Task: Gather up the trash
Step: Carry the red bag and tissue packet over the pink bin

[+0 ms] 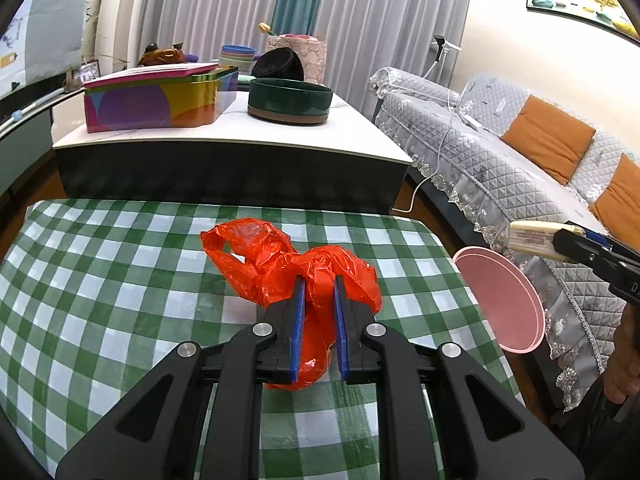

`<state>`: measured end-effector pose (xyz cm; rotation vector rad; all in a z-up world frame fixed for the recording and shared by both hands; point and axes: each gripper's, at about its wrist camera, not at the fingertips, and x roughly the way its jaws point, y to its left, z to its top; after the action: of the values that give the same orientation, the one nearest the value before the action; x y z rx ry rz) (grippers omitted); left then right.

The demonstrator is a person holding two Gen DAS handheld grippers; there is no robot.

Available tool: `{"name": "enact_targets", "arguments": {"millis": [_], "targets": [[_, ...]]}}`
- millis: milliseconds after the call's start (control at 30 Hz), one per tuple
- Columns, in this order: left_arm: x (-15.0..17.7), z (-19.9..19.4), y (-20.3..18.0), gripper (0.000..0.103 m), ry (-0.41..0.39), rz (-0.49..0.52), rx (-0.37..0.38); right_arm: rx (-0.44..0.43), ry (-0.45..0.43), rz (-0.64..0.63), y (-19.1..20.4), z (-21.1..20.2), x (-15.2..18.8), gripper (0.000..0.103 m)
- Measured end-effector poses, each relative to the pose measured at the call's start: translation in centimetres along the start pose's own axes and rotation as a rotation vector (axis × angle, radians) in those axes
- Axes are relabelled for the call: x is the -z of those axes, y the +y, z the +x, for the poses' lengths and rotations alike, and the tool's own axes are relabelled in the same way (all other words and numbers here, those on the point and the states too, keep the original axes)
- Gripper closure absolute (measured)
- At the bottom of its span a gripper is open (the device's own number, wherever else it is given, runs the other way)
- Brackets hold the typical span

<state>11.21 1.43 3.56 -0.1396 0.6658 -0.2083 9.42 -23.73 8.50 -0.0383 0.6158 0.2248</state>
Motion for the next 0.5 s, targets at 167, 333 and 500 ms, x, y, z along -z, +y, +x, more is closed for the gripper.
{"name": "enact_targets", "arguments": {"millis": [167, 333, 500], "targets": [[0.6, 0.0, -1.0, 0.090, 0.005, 0.005, -0.002, 0.013, -0.026, 0.005, -2.0, -1.3, 0.5, 0.050], [1.2, 0.0, -2.0, 0.090, 0.010, -0.001, -0.004, 0.033, -0.050, 0.022, -4.5, -2.2, 0.6, 0.050], [1.7, 0.1, -3.3, 0.090, 0.012, 0.019, -0.004, 0.072, -0.083, 0.042, -6.7, -2.8, 1.6, 0.050]]}}
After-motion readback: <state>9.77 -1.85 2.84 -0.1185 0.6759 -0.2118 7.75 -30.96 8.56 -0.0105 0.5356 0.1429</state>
